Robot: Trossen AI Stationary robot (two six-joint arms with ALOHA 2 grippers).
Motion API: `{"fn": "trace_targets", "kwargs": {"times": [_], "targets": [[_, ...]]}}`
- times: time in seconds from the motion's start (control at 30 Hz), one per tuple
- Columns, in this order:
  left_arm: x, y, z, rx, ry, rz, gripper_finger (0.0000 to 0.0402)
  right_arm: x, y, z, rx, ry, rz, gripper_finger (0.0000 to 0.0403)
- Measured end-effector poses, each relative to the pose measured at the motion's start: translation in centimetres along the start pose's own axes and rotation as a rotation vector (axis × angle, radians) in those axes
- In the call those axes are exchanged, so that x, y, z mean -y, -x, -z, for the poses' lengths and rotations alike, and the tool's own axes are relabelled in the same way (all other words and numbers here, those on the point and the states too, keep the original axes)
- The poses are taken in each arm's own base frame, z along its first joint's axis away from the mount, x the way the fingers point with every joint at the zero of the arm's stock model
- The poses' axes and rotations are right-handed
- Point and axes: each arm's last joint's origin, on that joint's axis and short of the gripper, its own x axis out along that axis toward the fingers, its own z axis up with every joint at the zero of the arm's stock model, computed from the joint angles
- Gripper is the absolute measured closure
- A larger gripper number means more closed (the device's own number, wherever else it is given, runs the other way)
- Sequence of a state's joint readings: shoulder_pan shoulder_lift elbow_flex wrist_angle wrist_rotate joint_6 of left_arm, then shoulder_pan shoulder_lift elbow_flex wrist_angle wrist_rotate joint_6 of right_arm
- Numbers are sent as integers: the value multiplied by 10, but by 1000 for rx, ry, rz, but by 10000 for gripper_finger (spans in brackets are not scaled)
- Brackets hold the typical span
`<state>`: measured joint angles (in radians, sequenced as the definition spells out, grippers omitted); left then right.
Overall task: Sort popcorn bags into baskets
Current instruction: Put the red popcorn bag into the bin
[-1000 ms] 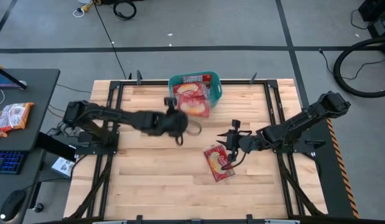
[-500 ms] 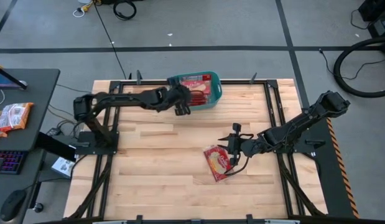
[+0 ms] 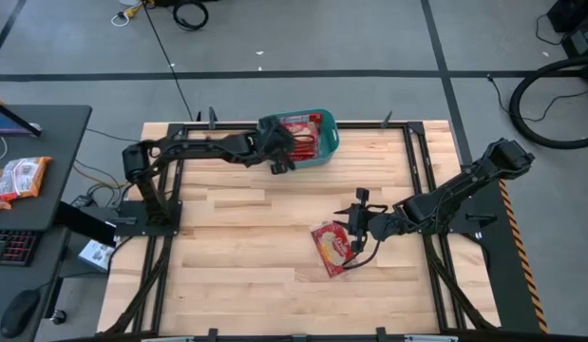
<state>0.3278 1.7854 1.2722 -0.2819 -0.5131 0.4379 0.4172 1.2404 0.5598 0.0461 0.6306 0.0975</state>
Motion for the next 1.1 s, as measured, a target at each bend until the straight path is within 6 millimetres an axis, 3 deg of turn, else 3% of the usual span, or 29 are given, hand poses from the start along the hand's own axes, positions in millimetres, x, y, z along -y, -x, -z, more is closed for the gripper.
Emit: {"fn": "trace_targets", "kwargs": {"times": [0.17, 0.37, 0.53, 0.7, 0.97, 1.1], "targets": [[6, 20, -22, 129, -12, 143, 215, 0, 0, 0, -2, 15, 4, 289], [50, 46, -40, 330, -98, 522, 215, 2, 1, 4, -41, 8, 17, 289], [78, 64, -44, 326, -138, 554, 222, 2, 3, 8, -188, -171, -62, 289], [98, 80, -45, 269, -38, 579, 223, -7, -4, 21, -342, -206, -177, 289], [133, 109, -37, 203, -111, 746, 224, -24, -13, 52, -643, -179, -298, 289], [147, 123, -34, 195, -138, 781, 224, -36, -21, 50, -649, -106, -322, 289]]}}
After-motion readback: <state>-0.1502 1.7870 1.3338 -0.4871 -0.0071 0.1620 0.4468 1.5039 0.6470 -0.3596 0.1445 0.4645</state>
